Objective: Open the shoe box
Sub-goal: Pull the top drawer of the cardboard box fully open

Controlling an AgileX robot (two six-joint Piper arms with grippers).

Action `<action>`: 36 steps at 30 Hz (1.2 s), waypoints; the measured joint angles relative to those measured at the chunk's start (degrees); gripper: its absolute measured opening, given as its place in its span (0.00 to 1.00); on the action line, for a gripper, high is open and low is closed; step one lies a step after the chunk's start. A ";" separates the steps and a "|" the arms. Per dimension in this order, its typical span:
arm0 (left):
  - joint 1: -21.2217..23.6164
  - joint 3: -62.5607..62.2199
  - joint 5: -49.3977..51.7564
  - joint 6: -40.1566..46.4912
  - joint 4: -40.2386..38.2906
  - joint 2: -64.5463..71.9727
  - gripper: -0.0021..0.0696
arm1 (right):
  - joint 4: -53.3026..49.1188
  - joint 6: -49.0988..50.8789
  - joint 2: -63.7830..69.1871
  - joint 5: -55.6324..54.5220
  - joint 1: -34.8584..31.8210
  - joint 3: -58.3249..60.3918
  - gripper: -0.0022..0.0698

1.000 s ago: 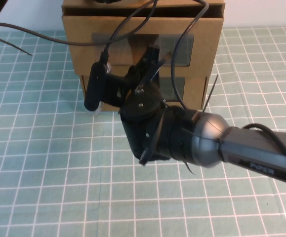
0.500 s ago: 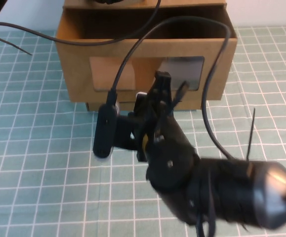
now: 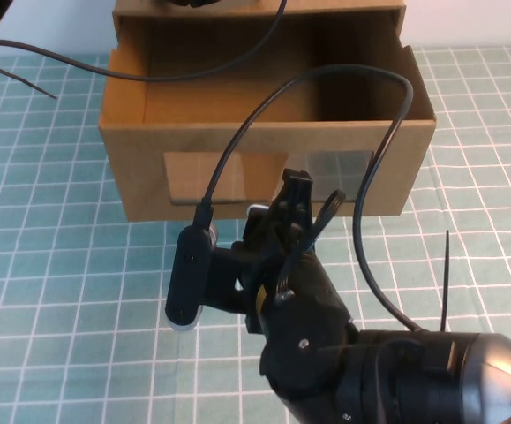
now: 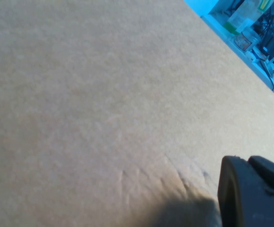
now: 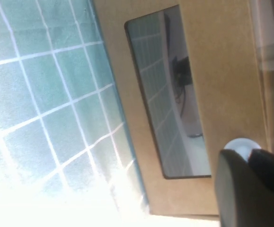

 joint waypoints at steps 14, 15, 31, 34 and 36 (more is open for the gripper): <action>0.00 0.00 -0.01 0.00 -0.08 0.00 0.02 | 13.93 0.23 -1.57 -5.42 0.00 0.00 0.31; 0.00 0.00 -0.01 0.00 -0.08 0.00 0.02 | 14.14 0.23 -2.17 -6.21 0.00 0.00 0.36; 4.65 -13.06 9.93 -1.87 -7.70 -1.39 0.02 | 14.20 0.48 -22.50 -25.54 0.31 -0.43 0.20; 7.19 -17.69 10.03 -2.15 -8.28 -5.16 0.02 | 11.43 -0.22 -26.20 -19.97 0.20 -2.79 0.07; 8.61 -18.88 10.20 -2.15 -7.74 -8.43 0.02 | 10.82 -2.73 -28.20 -16.49 -0.60 -4.73 0.04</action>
